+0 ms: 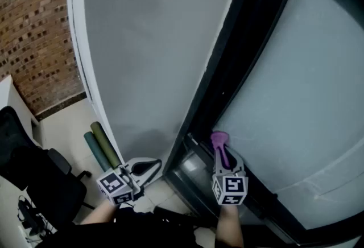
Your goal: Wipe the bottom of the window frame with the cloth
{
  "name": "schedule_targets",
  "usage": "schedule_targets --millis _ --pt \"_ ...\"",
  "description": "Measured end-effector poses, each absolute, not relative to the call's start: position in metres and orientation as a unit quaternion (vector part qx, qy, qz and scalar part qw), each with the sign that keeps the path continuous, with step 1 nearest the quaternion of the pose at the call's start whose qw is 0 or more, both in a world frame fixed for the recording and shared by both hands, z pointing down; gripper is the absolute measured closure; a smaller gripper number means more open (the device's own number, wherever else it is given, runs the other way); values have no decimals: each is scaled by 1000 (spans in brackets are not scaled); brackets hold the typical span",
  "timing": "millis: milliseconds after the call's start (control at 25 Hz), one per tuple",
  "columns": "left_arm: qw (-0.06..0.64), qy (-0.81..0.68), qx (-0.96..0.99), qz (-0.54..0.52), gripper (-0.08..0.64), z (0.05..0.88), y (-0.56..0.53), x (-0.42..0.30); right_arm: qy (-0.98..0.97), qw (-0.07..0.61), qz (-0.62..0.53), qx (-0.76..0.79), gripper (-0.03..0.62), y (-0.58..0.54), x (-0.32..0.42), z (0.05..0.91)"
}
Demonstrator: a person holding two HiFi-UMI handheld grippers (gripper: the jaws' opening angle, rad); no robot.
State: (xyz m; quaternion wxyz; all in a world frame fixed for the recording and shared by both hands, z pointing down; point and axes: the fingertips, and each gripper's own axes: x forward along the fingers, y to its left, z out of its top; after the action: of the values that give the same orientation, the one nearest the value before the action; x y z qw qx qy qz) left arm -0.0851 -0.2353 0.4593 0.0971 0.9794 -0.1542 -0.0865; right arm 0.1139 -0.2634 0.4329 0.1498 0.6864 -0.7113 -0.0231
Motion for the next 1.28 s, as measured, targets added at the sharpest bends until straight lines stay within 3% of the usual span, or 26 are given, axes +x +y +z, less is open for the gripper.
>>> schedule_targets --millis 440,800,1280 --pt "90 -196 972 -97 563 462 -241 -120 -667 234 72 703 529 -310 114 488" --pt "90 -212 969 -90 563 475 -244 -131 -654 331 40 679 529 -329 114 511" --pt "97 -150 979 -94 563 458 -224 -111 -640 333 20 692 529 -309 114 503"
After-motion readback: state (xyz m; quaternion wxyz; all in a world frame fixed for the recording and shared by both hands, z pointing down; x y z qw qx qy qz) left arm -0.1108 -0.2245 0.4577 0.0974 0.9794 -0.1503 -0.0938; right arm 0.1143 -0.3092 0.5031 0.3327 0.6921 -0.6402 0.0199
